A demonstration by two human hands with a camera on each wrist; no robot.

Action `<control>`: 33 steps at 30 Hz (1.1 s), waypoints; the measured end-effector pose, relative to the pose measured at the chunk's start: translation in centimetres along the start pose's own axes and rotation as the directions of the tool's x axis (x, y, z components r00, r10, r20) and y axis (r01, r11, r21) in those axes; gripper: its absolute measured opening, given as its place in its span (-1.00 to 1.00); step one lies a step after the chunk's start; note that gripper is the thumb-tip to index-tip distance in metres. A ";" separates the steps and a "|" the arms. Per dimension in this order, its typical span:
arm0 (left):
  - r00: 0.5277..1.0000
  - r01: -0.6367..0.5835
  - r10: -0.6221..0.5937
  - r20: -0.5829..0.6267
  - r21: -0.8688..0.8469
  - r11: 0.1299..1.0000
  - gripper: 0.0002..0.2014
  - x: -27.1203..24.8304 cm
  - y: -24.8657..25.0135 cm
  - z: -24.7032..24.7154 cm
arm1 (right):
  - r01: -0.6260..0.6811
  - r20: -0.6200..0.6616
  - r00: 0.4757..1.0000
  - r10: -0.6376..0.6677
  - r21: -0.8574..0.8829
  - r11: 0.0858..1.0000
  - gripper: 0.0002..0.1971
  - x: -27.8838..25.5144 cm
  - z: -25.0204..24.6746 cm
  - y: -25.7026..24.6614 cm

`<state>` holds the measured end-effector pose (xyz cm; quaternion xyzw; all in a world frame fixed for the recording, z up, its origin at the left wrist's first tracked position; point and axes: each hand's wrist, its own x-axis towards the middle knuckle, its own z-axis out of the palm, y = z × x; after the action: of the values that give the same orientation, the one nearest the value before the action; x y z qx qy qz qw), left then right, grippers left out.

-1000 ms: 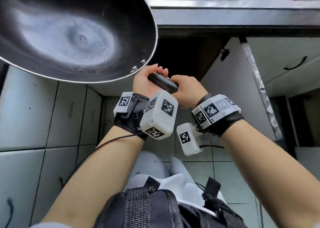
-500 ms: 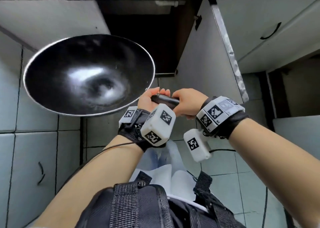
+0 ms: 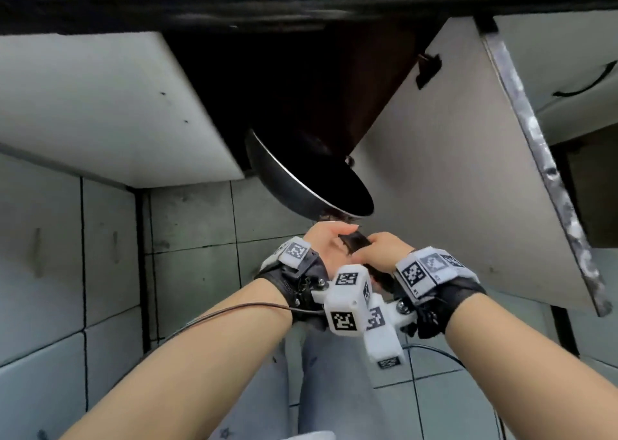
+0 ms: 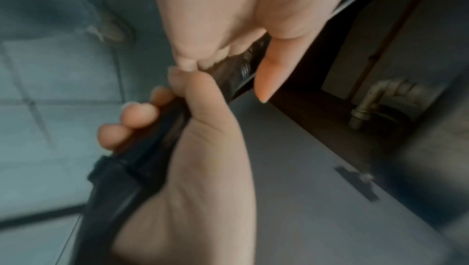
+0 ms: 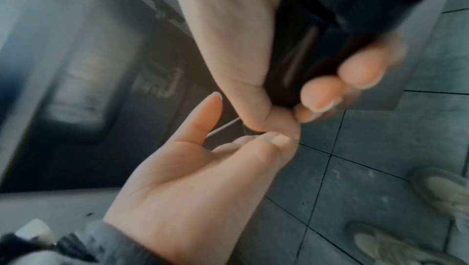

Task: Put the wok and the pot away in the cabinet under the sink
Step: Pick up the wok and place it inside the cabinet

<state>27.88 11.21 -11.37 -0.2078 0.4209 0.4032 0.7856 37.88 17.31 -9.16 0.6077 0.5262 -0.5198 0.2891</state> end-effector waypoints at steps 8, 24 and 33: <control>0.931 -0.331 0.329 -0.160 0.020 0.944 -0.64 14.9 9.8 -7.8 | 0.184 -0.127 0.972 -0.200 -0.125 0.975 -0.84 18.3 0.8 -6.4; 0.788 -0.614 0.616 -0.001 -0.070 0.786 -0.83 37.0 21.6 -20.5 | 0.415 -0.275 0.792 -0.545 -0.412 0.811 -0.64 45.1 2.5 -12.9; 0.815 -0.578 0.580 0.007 -0.057 0.814 -0.75 38.6 22.2 -21.1 | 0.309 -0.028 0.947 -0.321 -0.206 0.929 -0.52 48.1 0.0 -11.0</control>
<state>11.88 27.92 -54.89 -0.0855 0.4438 0.6363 0.6252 23.02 36.64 -52.02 0.4990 0.6747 -0.4854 0.2450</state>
